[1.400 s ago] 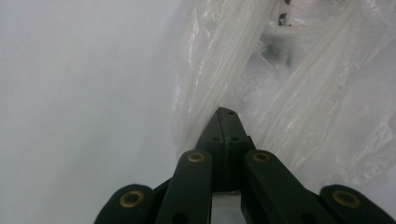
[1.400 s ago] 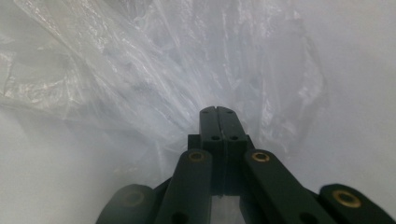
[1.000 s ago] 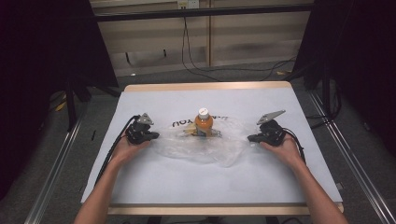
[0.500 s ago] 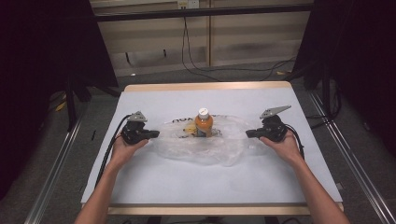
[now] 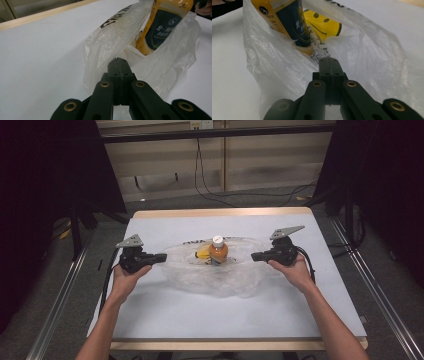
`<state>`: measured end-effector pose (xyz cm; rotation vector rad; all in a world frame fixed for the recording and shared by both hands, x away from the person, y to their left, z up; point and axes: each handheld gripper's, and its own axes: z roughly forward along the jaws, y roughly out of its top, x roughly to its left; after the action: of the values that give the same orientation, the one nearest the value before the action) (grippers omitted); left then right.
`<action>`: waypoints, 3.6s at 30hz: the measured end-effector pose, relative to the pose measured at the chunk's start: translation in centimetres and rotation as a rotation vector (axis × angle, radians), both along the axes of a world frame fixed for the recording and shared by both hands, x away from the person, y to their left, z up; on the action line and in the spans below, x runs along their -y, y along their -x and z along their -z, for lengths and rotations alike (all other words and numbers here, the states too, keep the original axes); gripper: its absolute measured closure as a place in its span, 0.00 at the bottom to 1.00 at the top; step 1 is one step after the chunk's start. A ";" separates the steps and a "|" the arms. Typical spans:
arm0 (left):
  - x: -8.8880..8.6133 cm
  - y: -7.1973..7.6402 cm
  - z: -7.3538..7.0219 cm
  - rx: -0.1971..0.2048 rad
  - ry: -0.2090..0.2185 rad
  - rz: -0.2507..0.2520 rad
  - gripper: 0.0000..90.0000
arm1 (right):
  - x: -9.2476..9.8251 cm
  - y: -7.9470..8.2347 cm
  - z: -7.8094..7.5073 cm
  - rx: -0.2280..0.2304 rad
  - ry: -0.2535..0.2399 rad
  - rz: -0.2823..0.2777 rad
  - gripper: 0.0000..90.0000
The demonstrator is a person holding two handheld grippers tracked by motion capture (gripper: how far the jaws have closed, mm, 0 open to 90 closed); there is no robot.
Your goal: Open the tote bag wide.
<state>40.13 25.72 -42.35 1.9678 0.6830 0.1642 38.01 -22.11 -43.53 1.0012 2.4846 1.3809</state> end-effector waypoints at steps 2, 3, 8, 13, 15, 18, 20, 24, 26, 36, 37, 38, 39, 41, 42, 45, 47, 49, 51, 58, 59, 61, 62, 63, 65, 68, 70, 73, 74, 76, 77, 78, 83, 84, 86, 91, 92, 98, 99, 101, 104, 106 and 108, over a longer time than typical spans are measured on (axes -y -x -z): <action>-0.3 0.0 -0.2 0.000 0.041 0.001 1.00 | -0.9 -0.3 -0.4 0.002 -0.001 -0.014 1.00; -0.3 -0.1 -0.3 -0.006 0.062 0.005 1.00 | -1.2 -0.4 -0.5 0.005 -0.005 -0.023 1.00; 1.3 -0.3 -0.9 0.010 0.022 0.021 1.00 | -2.6 -0.8 -0.8 0.001 0.013 -0.053 1.00; 5.0 -0.8 -1.9 0.019 -0.068 0.080 1.00 | -3.8 -2.2 -2.3 -0.010 0.049 -0.078 1.00; 6.7 -1.0 -2.1 0.015 -0.106 0.109 1.00 | -4.9 -3.1 -3.5 -0.011 0.087 -0.099 1.00; 9.4 -1.0 -1.9 -0.003 -0.156 0.151 1.00 | -5.8 -3.8 -4.2 -0.020 0.116 -0.112 1.00; 11.1 -0.8 -1.4 -0.014 -0.207 0.166 1.00 | -6.5 -4.6 -4.3 -0.050 0.139 -0.122 1.00; 13.9 -0.2 0.7 -0.054 -0.266 0.225 1.00 | -8.3 -6.3 -1.5 -0.144 0.226 -0.139 1.00; 14.3 -0.1 1.1 -0.052 -0.288 0.237 1.00 | -9.0 -6.9 -0.1 -0.164 0.245 -0.153 1.00; 16.3 3.6 4.8 -0.076 -0.328 0.358 1.00 | -11.8 -9.6 3.6 -0.245 0.270 -0.153 1.00; 16.3 3.6 4.8 -0.076 -0.328 0.358 1.00 | -11.8 -9.6 3.6 -0.245 0.270 -0.153 1.00; 16.7 4.6 4.9 -0.061 -0.362 0.381 1.00 | -12.1 -10.1 3.7 -0.244 0.271 -0.137 1.00; 16.7 4.6 4.9 -0.061 -0.362 0.381 1.00 | -12.1 -10.1 3.7 -0.244 0.271 -0.137 1.00; 16.6 5.6 4.9 -0.058 -0.362 0.404 1.00 | -12.3 -10.5 3.6 -0.248 0.283 -0.105 1.00; 16.6 6.1 4.9 -0.053 -0.362 0.411 1.00 | -12.4 -10.8 3.6 -0.254 0.285 -0.094 1.00; 16.1 7.2 4.7 -0.050 -0.379 0.457 1.00 | -12.6 -12.1 3.5 -0.264 0.288 -0.045 1.00; 16.0 8.0 4.8 -0.036 -0.370 0.459 1.00 | -12.7 -12.2 3.5 -0.273 0.285 -0.032 1.00; 15.7 8.9 4.6 -0.039 -0.389 0.502 1.00 | -12.7 -12.8 3.6 -0.282 0.279 -0.018 1.00; 15.6 9.4 4.7 -0.027 -0.372 0.502 1.00 | -12.6 -13.5 3.7 -0.271 0.276 0.006 1.00; 15.5 10.7 4.7 -0.025 -0.367 0.540 1.00 | -12.7 -15.1 3.7 -0.267 0.276 0.098 1.00; 15.3 10.5 4.6 -0.046 -0.375 0.548 1.00 | -12.7 -15.1 3.7 -0.271 0.269 0.110 1.00; 15.2 10.1 4.9 -0.050 -0.344 0.528 1.00 | -12.7 -15.0 3.8 -0.258 0.275 0.106 1.00; 15.1 9.6 4.9 -0.045 -0.347 0.502 1.00 | -12.8 -14.7 3.7 -0.247 0.285 0.083 1.00; 15.1 9.6 4.9 -0.045 -0.347 0.502 1.00 | -12.8 -14.7 3.7 -0.247 0.285 0.083 1.00; 14.7 8.7 4.9 -0.055 -0.343 0.488 1.00 | -13.0 -14.3 3.7 -0.253 0.283 0.071 1.00; 14.2 8.0 5.0 -0.061 -0.336 0.450 1.00 | -13.2 -13.8 3.7 -0.246 0.280 0.039 1.00; 14.0 7.9 5.1 -0.067 -0.321 0.441 1.00 | -13.6 -13.5 3.7 -0.241 0.281 0.022 1.00; 14.0 8.0 5.1 -0.063 -0.321 0.433 1.00 | -14.0 -13.2 3.6 -0.235 0.289 0.014 1.00; 13.9 7.9 5.0 -0.068 -0.331 0.435 1.00 | -14.0 -13.2 3.6 -0.232 0.292 0.010 1.00; 13.5 7.5 5.0 -0.075 -0.312 0.425 1.00 | -14.2 -13.0 3.6 -0.227 0.291 -0.003 1.00; 13.2 7.4 5.0 -0.073 -0.293 0.410 1.00 | -14.2 -12.8 3.5 -0.220 0.292 -0.012 1.00; 13.0 7.3 4.9 -0.077 -0.288 0.406 1.00 | -14.2 -12.6 3.4 -0.217 0.273 -0.017 1.00; 11.8 6.9 3.6 -0.060 -0.192 0.354 1.00 | -13.2 -11.5 1.5 -0.180 0.194 -0.043 1.00; 11.8 6.9 3.6 -0.060 -0.192 0.354 1.00 | -13.2 -11.5 1.5 -0.180 0.194 -0.043 1.00; 11.6 6.9 3.0 -0.040 -0.163 0.344 1.00 | -12.7 -11.0 0.9 -0.169 0.193 -0.044 1.00; 11.2 6.6 2.3 -0.012 -0.113 0.308 1.00 | -10.6 -9.8 -0.5 -0.116 0.159 -0.031 1.00; 11.1 6.5 2.3 -0.013 -0.101 0.305 1.00 | -10.6 -9.8 -0.5 -0.116 0.159 -0.031 1.00; 9.9 6.3 1.4 0.024 -0.028 0.255 1.00 | -7.9 -8.0 -2.1 -0.060 0.068 0.010 1.00; 9.6 6.3 1.3 0.030 -0.014 0.243 1.00 | -7.4 -7.5 -2.3 -0.047 0.054 0.015 1.00; 9.2 6.2 1.3 0.029 0.010 0.229 1.00 | -6.3 -6.4 -2.7 -0.005 0.016 0.026 1.00; 8.6 6.2 1.2 0.033 0.035 0.210 1.00 | -5.1 -5.1 -3.0 0.035 -0.029 0.051 1.00; 8.3 6.3 1.0 0.045 0.054 0.189 0.96 | -4.4 -4.3 -3.2 0.052 -0.067 0.076 0.98; 8.0 6.5 0.7 0.065 0.059 0.166 0.91 | -3.8 -3.6 -3.4 0.073 -0.090 0.098 0.81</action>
<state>33.62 17.72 -43.02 1.9440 0.4753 0.1054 41.60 -18.35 -40.14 1.0552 2.3076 1.4820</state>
